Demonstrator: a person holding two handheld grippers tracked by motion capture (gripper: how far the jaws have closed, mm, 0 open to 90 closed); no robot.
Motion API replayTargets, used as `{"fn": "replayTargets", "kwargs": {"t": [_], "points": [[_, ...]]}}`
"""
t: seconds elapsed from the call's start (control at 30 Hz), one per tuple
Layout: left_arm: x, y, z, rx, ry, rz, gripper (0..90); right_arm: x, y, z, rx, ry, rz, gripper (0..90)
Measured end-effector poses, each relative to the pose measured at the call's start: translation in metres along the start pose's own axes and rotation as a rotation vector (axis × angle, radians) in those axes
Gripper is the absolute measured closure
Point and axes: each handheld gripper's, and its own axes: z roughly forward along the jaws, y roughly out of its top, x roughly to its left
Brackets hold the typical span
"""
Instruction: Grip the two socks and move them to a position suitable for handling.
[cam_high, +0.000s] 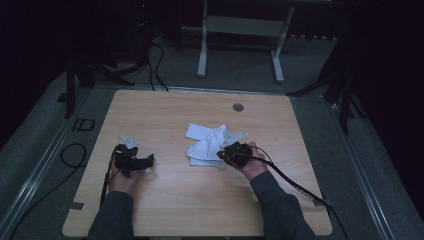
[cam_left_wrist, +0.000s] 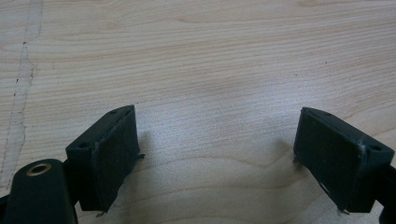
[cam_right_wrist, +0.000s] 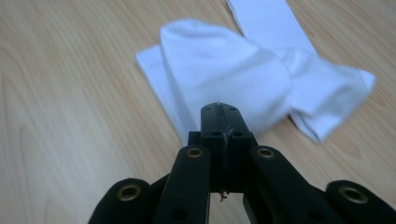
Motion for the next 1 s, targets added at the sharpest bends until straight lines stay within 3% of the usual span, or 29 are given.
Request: {"fn": "replayTargets", "kwargs": {"t": [0.13,0.27,0.4,0.9,1.0], "points": [[0.0,0.0,0.0,0.0,0.0,0.001,14.4,-0.002,0.007,0.019,0.002,0.002,0.006,89.4],[0.0,0.0,0.0,0.0,-0.001,0.001,14.5,-0.001,0.006,0.04,0.048,-0.002,0.002,89.5],[0.0,0.0,0.0,0.0,-0.001,0.001,14.5,0.004,0.002,0.053,0.087,0.022,-0.026,89.6],[0.0,0.0,0.0,-0.001,0.0,0.001,14.5,0.034,-0.005,0.045,0.077,0.115,-0.09,89.3],[0.0,0.0,0.0,-0.001,0.0,0.001,14.5,0.037,0.0,0.038,0.065,0.116,-0.098,78.5]]}}
